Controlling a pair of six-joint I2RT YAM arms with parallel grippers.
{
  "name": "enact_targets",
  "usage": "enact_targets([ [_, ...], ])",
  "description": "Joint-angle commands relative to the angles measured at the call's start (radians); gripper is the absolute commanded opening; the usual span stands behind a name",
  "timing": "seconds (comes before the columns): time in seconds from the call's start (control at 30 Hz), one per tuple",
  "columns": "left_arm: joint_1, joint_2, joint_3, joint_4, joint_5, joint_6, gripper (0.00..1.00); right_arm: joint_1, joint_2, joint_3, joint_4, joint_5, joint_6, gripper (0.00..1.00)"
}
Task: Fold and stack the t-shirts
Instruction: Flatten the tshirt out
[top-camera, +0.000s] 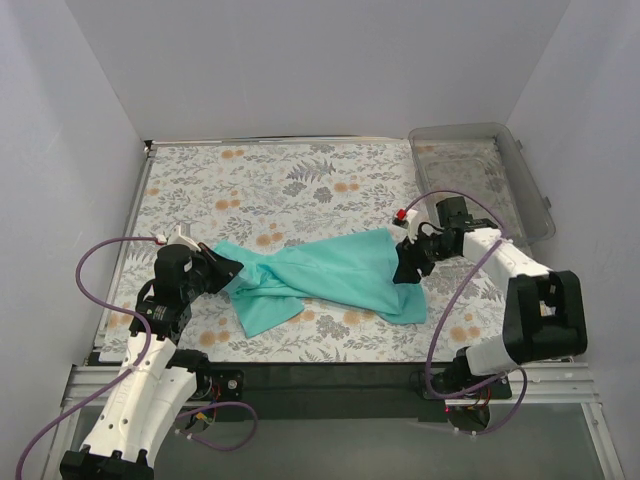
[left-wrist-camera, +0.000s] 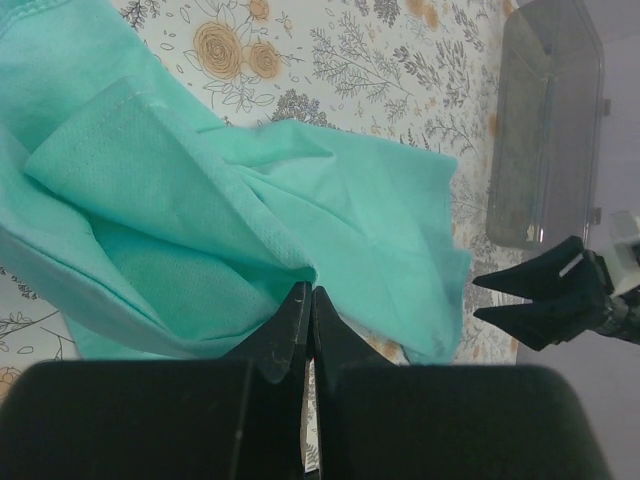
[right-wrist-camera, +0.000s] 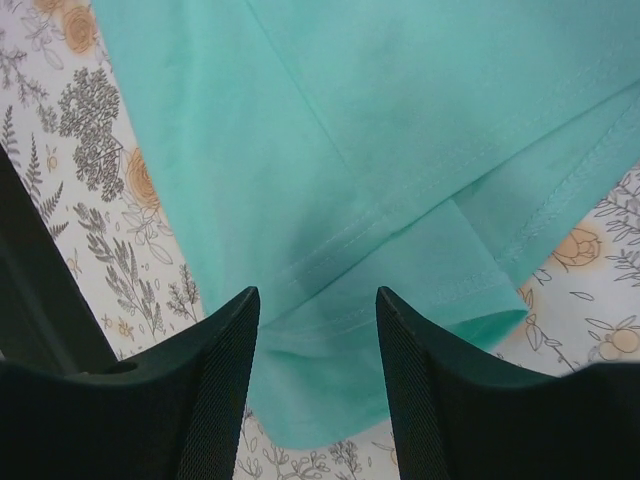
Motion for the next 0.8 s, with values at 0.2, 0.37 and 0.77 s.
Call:
enact_targets([
  [0.2,0.004,-0.01,-0.006,0.006,0.021,-0.005,0.0,0.023,0.221,0.092,0.131,-0.011,0.234,0.49],
  [0.37,0.004,-0.011,-0.006,0.007,0.023,-0.005,0.0,0.033,0.284,0.111,0.141,-0.026,0.263,0.49],
  [0.77,0.004,-0.011,-0.013,0.015,0.03,-0.008,0.0,0.075,0.327,0.112,0.149,0.001,0.263,0.26],
])
